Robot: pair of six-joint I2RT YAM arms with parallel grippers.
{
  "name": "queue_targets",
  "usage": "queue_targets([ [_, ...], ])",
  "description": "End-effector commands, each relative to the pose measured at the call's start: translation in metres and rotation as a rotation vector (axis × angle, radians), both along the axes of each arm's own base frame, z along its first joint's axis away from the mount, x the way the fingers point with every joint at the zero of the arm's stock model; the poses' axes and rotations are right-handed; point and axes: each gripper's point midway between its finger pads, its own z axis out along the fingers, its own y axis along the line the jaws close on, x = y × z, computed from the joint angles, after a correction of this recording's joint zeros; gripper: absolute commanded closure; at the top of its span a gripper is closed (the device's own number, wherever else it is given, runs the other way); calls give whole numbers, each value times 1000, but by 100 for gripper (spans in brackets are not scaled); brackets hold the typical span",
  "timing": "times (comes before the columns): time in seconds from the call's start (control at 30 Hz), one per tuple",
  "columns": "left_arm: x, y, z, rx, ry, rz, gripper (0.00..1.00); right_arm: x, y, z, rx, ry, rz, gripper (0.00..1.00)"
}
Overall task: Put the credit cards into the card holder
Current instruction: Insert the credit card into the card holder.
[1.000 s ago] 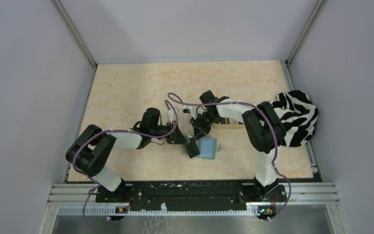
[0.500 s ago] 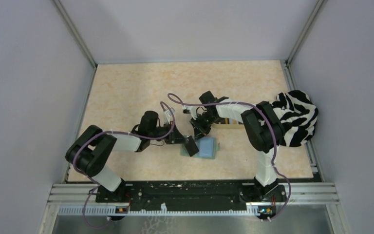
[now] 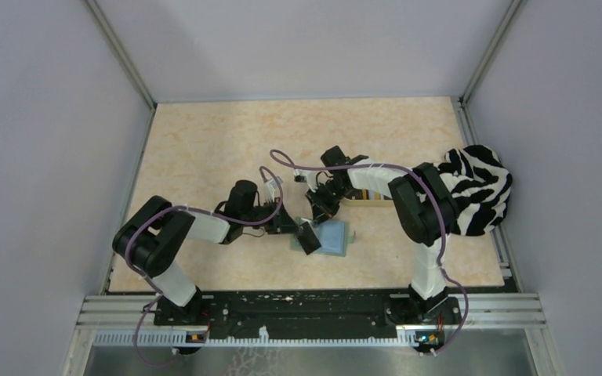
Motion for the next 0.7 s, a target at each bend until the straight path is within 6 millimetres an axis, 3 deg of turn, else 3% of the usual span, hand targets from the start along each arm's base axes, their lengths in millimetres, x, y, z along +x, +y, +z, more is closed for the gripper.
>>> queue_targets([
  [0.0, 3, 0, -3, -1, 0, 0, 100, 17, 13, 39, 57, -129, 17, 94],
  [0.2, 3, 0, -8, 6, 10, -1, 100, 28, -2, 66, 73, -233, 8, 91],
  [0.37, 4, -2, -10, 6, 18, -5, 100, 14, -24, 90, 121, -345, 180, 91],
  [0.47, 5, -3, -11, 5, 18, -10, 100, -4, -44, 86, 104, -444, 339, 91],
  [0.67, 6, -3, -14, 32, 17, -34, 100, -32, -78, 49, 81, -656, 698, 86],
])
